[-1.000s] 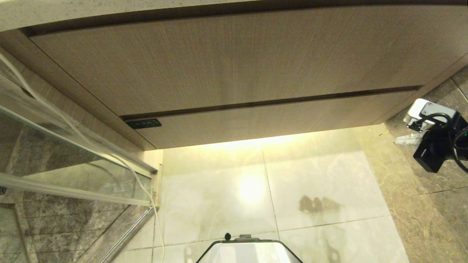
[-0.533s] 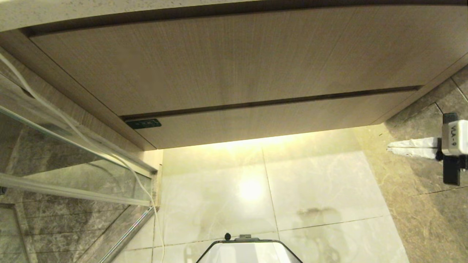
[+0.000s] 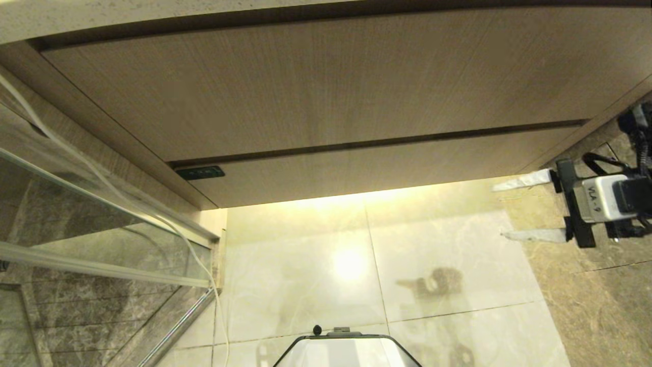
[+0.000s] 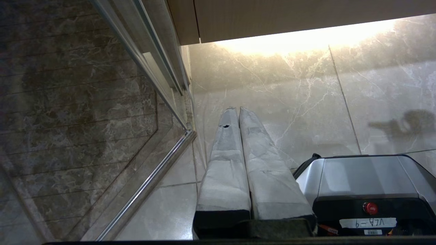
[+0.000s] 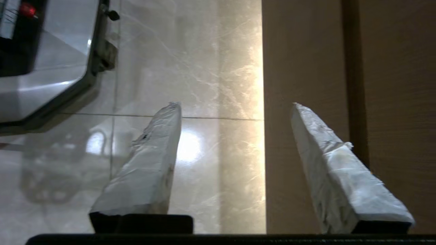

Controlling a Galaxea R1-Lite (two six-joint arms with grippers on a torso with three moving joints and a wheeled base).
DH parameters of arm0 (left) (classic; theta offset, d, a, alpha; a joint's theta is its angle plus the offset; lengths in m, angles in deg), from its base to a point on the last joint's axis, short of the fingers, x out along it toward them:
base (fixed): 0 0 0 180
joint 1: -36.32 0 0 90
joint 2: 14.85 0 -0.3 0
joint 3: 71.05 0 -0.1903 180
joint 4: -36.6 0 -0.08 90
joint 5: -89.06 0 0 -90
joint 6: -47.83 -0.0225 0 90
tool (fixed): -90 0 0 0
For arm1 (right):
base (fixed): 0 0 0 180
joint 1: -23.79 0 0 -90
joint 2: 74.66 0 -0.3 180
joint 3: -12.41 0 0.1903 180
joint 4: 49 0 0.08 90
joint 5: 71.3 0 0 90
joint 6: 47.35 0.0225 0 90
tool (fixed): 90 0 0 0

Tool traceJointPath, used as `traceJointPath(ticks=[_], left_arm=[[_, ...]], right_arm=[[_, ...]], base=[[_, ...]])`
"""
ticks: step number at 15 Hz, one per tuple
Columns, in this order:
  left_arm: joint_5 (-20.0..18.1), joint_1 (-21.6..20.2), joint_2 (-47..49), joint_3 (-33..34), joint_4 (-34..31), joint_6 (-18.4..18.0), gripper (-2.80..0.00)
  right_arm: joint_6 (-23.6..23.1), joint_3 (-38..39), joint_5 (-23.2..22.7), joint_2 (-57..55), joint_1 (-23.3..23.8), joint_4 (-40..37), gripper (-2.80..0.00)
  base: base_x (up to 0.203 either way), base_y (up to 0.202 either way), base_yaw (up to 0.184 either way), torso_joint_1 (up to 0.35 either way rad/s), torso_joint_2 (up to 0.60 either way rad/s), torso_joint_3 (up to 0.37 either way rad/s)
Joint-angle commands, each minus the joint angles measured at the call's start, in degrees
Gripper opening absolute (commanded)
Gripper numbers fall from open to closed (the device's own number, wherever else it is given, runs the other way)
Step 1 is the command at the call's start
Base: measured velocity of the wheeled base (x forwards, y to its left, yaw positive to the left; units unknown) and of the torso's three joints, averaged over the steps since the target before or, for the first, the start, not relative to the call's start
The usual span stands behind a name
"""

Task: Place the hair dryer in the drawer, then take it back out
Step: Pull open the drawer

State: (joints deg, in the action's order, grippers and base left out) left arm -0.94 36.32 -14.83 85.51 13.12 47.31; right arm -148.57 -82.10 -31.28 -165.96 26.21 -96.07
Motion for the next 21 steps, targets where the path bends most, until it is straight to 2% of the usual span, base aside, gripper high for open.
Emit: traceJointPath(ticks=[1,2,3,6,8,10,11,15,18,21], left_arm=[[0.00,0.00,-0.02,-0.01,-0.07,-0.01,-2.80],[0.00,0.00,-0.02,0.03,-0.01,-0.01,-2.80],[0.00,0.00,-0.02,0.07,-0.01,-0.01,-2.80],[0.00,0.00,-0.02,-0.01,-0.07,-0.01,-2.80],[0.00,0.00,-0.02,-0.01,-0.01,-0.01,-2.80],[0.00,0.00,-0.02,0.06,-0.02,-0.01,-2.80],[0.00,0.00,-0.02,-0.01,-0.01,-0.01,-2.80],[0.00,0.00,-0.02,-0.01,-0.07,-0.01,-2.80],[0.00,0.00,-0.02,0.07,0.02,-0.01,-2.80],[0.00,0.00,-0.02,-0.01,-0.07,-0.01,-2.80]], right_arm=[[-0.70,-7.33,0.71,-8.75,-0.36,-1.47,0.00],[0.14,-8.87,3.45,-9.36,-0.42,-3.45,0.00],[3.59,-10.57,7.75,-9.70,-0.90,-7.07,0.00],[12.52,-13.72,16.47,-9.52,-5.93,-9.35,0.00],[18.34,-13.45,21.00,-7.64,-9.96,-9.41,0.00],[27.27,-12.88,23.21,-6.24,-14.53,-8.30,0.00],[29.01,-11.79,24.23,-5.96,-15.55,-5.39,0.00],[34.44,-4.71,28.87,-6.08,-20.21,9.86,0.00],[34.43,-4.96,29.08,-9.78,-21.27,14.96,0.00],[32.45,-1.96,28.53,-11.73,-21.12,26.83,0.00]], base=[[0.000,0.000,0.000,0.000,0.00,0.000],[0.000,0.000,0.000,0.000,0.00,0.000],[0.000,0.000,0.000,0.000,0.00,0.000],[0.000,0.000,0.000,0.000,0.00,0.000],[0.000,0.000,0.000,0.000,0.00,0.000],[0.000,0.000,0.000,0.000,0.00,0.000],[0.000,0.000,0.000,0.000,0.00,0.000],[0.000,0.000,0.000,0.000,0.00,0.000],[0.000,0.000,0.000,0.000,0.00,0.000],[0.000,0.000,0.000,0.000,0.00,0.000]])
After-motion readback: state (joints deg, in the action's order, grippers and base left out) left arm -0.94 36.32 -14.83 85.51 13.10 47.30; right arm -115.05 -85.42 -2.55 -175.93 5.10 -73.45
